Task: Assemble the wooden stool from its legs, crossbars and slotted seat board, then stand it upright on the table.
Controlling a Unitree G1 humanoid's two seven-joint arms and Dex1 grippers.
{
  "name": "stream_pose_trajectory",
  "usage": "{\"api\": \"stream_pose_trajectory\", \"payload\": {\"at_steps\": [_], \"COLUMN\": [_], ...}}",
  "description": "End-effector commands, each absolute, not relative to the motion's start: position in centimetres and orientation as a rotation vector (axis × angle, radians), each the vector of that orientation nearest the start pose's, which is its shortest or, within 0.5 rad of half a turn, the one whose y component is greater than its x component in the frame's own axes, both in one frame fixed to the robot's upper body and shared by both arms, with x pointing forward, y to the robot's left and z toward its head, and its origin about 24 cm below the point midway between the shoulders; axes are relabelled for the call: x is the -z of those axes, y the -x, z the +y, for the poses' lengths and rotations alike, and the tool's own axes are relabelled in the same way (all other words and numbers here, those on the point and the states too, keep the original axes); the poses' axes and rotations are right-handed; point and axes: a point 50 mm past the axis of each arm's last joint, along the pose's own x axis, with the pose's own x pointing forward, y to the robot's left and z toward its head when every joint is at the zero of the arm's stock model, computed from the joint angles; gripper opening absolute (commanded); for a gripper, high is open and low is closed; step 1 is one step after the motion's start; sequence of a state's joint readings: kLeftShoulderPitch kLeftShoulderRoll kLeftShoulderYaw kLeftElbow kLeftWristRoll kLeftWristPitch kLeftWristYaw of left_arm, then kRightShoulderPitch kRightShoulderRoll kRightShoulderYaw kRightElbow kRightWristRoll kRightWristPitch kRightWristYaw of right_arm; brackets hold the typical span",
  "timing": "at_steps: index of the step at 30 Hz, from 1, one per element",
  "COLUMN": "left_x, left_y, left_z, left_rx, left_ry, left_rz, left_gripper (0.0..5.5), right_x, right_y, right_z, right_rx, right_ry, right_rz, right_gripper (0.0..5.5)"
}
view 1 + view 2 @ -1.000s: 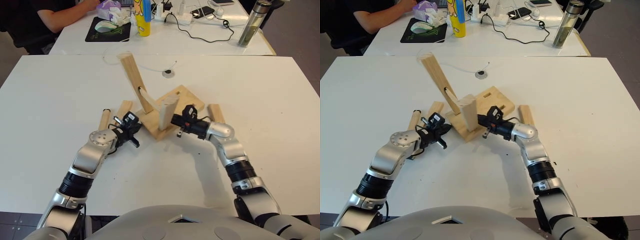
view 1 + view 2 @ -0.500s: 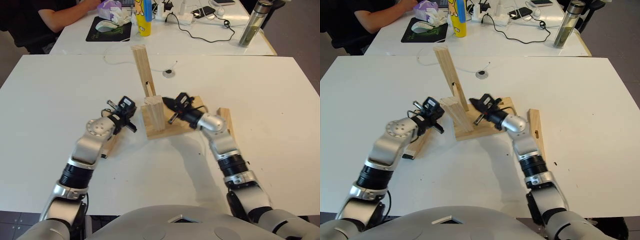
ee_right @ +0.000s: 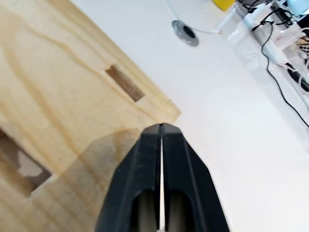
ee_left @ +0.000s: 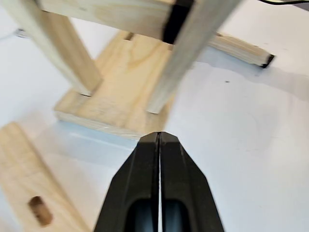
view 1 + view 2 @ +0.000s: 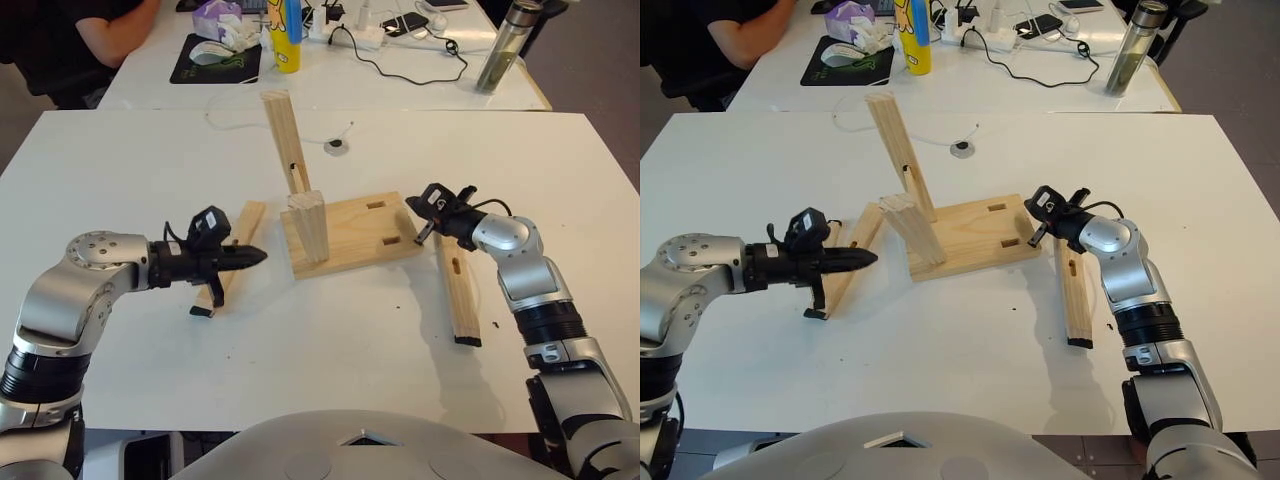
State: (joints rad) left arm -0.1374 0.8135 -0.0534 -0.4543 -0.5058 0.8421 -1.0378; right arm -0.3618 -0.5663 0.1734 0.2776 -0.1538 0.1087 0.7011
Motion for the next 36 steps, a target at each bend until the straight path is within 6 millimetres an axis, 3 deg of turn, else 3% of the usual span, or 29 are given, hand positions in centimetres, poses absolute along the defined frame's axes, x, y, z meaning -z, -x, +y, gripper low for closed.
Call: {"api": "stream_pose_trajectory", "payload": {"at_steps": [1,8,11,17,21,28,33,36], "left_x": [-10.9,-8.0,-6.9,-5.9,-5.8,-5.9,-5.6,-5.3], "left_y": [-21.5,-20.7,-21.7,-24.0,-24.4,-25.5,-26.5,-26.9], "left_z": [17.1,13.6,12.7,14.6,14.3,13.4,13.4,13.7], "left_rx": [1.235,1.234,1.140,0.923,0.899,0.864,0.842,0.832], "left_ry": [-0.256,-0.373,-0.477,-0.679,-0.663,-0.617,-0.608,-0.607], "left_rz": [0.598,0.612,0.585,0.585,0.569,0.531,0.526,0.529], "left_gripper": [0.04,0.04,0.04,0.04,0.04,0.04,0.04,0.04], "right_x": [-6.8,-6.0,-5.8,-6.1,-6.1,-5.4,-6.6,-8.8], "right_y": [-30.8,-30.5,-30.1,-29.0,-27.9,-25.2,-24.4,-25.6], "right_z": [-20.9,-20.6,-20.3,-20.0,-19.4,-15.4,-13.9,-13.6], "right_rx": [-0.766,-0.875,-0.915,-1.011,-1.087,-1.268,-1.304,-1.242], "right_ry": [0.772,0.804,0.814,0.830,0.815,0.714,0.662,0.603], "right_rz": [0.377,0.483,0.508,0.572,0.616,0.610,0.572,0.472], "right_gripper": [0.00,0.00,0.00,0.00,0.00,0.00,0.00,0.00]}}
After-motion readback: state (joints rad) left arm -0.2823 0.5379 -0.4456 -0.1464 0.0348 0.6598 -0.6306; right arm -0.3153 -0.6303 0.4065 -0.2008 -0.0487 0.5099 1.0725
